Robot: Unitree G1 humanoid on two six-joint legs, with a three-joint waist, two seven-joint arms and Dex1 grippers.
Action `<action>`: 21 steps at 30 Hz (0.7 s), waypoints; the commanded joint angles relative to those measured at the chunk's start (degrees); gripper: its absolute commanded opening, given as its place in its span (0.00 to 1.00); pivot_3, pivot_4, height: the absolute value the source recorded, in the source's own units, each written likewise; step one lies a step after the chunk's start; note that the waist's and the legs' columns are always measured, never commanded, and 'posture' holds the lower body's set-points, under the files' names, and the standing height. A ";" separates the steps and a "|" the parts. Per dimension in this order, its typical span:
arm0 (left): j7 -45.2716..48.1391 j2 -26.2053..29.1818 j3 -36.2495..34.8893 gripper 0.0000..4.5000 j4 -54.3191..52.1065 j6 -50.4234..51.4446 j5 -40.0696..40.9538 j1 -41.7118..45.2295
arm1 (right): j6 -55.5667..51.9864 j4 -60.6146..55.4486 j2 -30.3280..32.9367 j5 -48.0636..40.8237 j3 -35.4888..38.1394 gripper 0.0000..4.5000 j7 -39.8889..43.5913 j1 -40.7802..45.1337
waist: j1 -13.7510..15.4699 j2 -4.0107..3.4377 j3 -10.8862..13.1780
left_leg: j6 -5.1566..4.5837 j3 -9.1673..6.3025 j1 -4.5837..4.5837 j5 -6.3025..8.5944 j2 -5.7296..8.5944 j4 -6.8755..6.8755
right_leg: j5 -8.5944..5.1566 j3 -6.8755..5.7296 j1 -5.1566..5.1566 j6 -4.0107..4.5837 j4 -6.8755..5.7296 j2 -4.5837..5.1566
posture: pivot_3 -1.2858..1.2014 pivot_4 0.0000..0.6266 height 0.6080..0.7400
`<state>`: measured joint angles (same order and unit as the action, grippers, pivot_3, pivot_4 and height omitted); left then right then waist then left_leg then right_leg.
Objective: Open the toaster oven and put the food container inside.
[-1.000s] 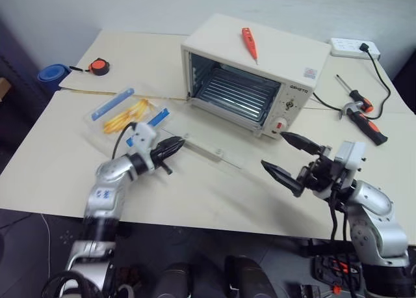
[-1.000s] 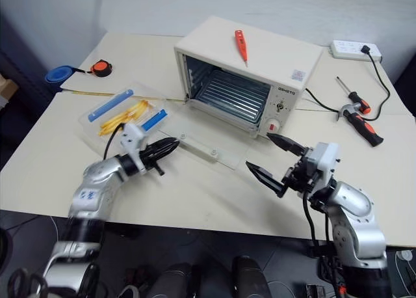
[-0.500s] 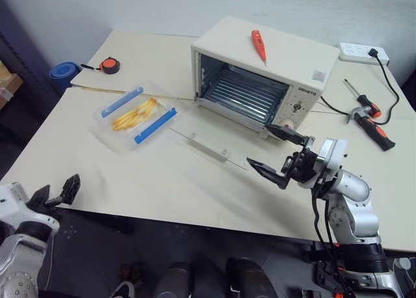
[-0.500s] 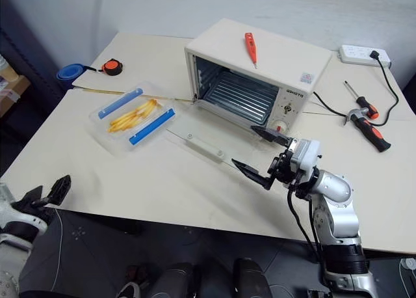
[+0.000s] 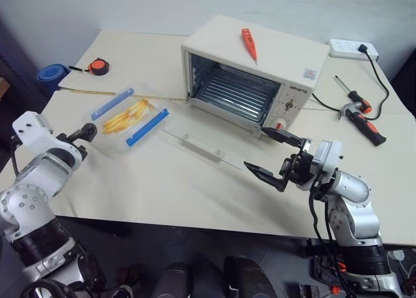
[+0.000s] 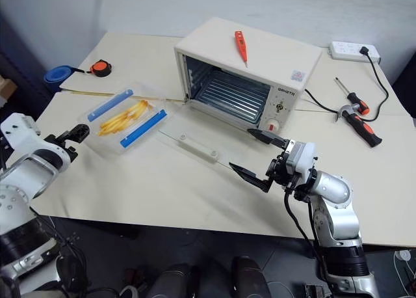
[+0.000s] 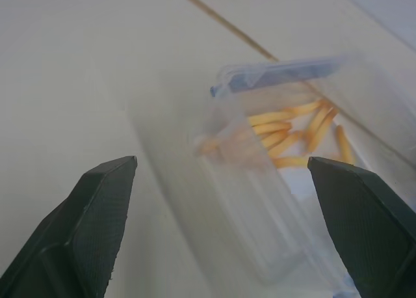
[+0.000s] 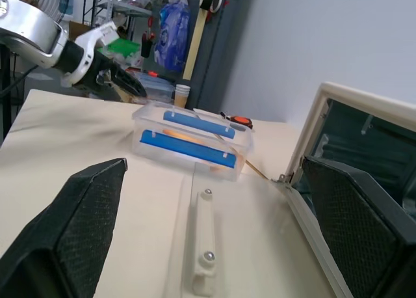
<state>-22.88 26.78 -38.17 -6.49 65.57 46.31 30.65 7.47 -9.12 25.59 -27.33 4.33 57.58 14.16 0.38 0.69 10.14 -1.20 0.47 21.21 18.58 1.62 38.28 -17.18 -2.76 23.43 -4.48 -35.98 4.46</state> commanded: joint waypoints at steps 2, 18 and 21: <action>4.44 2.82 4.68 1.00 3.35 -0.12 -3.16 2.85 | 1.94 -1.83 0.16 1.00 1.16 1.00 -2.04 0.07 | -0.15 0.00 -0.01 | 0.02 0.00 -0.01 0.00 0.00 -0.01 | 0.00 0.02 0.02 0.00 -0.03 0.00 | 0.52 0.24 1.00; 9.89 4.86 5.95 0.30 20.30 -6.56 -12.48 11.60 | 4.99 0.18 0.31 1.73 1.49 1.00 -2.47 -0.78 | -0.44 0.01 0.00 | 0.11 0.00 0.01 -0.05 -0.02 -0.11 | 0.00 -0.03 0.07 0.00 -0.12 -0.03 | 0.52 0.24 1.00; 14.30 8.87 7.65 0.15 22.03 -7.75 -14.41 11.43 | 5.49 0.40 0.63 1.83 1.71 1.00 -2.27 -1.49 | -0.55 0.01 0.00 | 0.11 0.01 0.00 -0.06 -0.03 -0.11 | 0.00 -0.02 0.08 0.00 -0.12 -0.03 | 0.52 0.24 1.00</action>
<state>-11.31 33.05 -30.95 15.85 59.39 33.17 41.19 11.48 -8.09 25.68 -25.22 4.85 55.41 12.78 -0.18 0.70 10.13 -1.09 0.48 21.22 18.52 1.58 38.16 -17.18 -2.78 23.51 -4.48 -36.11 4.42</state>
